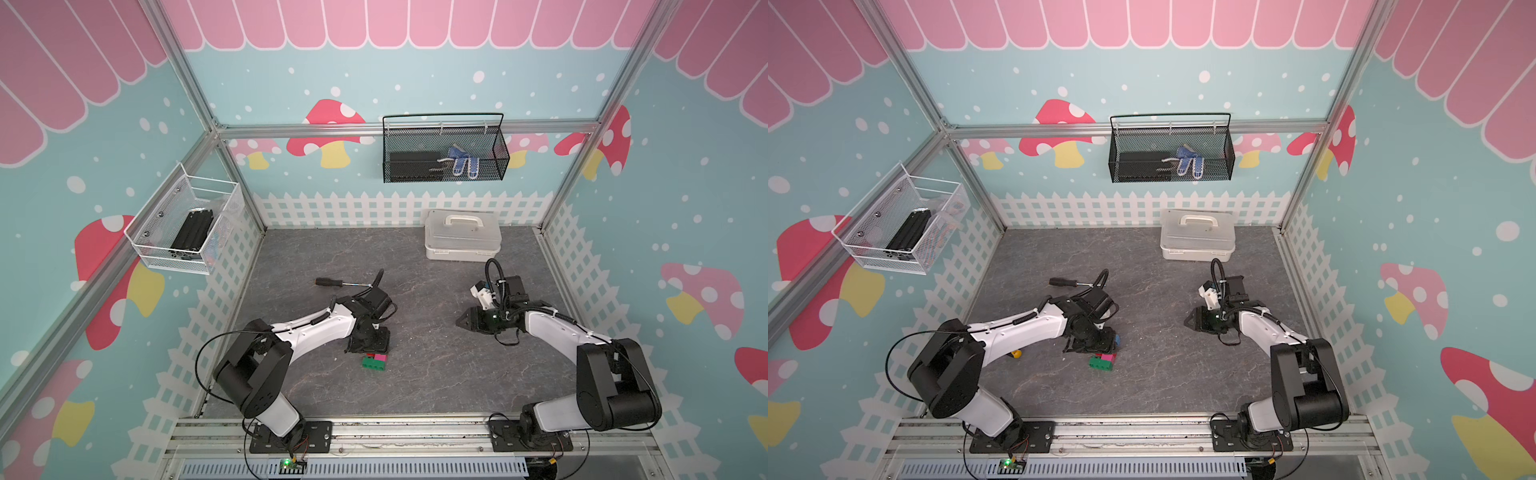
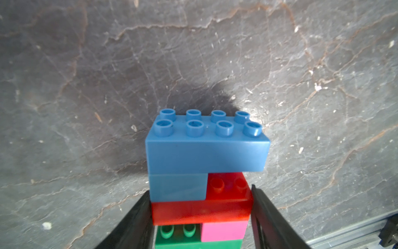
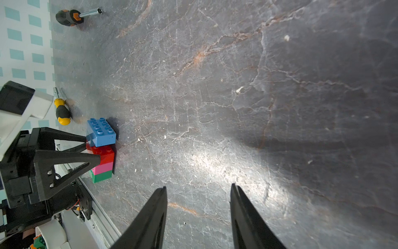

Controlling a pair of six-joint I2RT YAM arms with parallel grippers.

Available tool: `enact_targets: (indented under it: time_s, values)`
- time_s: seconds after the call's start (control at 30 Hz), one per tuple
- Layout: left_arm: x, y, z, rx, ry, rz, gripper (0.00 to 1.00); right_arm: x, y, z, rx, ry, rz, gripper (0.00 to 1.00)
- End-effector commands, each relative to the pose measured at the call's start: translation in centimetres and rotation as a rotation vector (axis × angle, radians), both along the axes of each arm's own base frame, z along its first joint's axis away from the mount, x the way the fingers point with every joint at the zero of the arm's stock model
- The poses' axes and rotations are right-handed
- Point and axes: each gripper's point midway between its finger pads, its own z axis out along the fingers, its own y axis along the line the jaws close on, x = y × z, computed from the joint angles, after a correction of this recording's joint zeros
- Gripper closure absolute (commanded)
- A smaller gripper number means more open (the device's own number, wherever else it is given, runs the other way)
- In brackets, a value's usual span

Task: Assemble the number 5 with lego
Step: Adjust the lego brick at the center of the board.

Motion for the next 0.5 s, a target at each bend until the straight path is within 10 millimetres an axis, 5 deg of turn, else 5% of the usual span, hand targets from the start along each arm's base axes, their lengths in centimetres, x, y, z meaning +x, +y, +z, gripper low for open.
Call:
enact_targets:
  time_s: [0.0,0.47]
  values:
    - [-0.54,1.06,-1.62,0.061,0.044,0.016,0.42,0.27,0.06,0.57,0.015,-0.024,0.012,0.5]
    - [-0.17,0.89,-1.57,0.077,0.036,0.023,0.32,0.26,0.04,1.05,0.032,-0.034,0.008,0.5]
